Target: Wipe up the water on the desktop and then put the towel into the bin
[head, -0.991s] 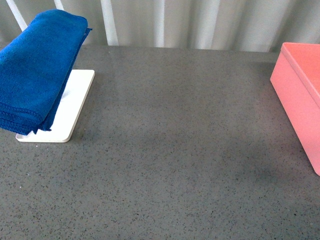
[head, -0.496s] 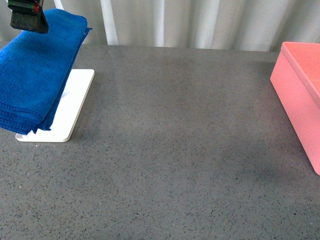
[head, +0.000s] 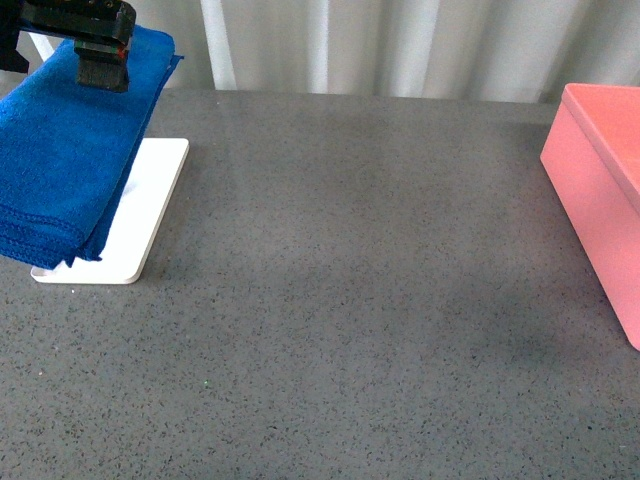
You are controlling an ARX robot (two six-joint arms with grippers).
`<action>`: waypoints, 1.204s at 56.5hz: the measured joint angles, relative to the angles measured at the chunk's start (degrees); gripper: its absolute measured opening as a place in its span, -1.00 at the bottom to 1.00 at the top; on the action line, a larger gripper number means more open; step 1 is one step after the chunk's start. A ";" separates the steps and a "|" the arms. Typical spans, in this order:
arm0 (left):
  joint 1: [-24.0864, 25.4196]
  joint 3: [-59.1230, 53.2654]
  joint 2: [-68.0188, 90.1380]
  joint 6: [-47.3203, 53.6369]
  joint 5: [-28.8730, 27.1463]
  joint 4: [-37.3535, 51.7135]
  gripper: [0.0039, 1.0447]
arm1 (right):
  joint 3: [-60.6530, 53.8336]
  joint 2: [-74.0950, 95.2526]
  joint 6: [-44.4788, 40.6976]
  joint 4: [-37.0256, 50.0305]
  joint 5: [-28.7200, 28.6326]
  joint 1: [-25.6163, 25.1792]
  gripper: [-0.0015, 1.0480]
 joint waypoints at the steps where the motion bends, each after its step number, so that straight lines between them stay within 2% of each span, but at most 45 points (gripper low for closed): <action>1: 0.02 0.07 0.09 0.00 0.00 0.00 0.88 | 0.00 0.00 0.00 0.00 0.00 0.02 0.86; 32: 0.59 1.97 4.72 -2.25 -0.81 0.52 0.87 | 0.00 0.00 0.00 0.00 0.00 0.02 0.86; 56: 1.07 1.60 5.05 -2.84 -2.34 2.16 -0.38 | 0.00 0.00 0.00 0.00 0.00 0.00 0.86; 68: 1.27 1.16 5.16 -3.13 -2.08 2.54 -0.92 | 0.00 0.00 0.00 0.00 0.00 0.00 0.86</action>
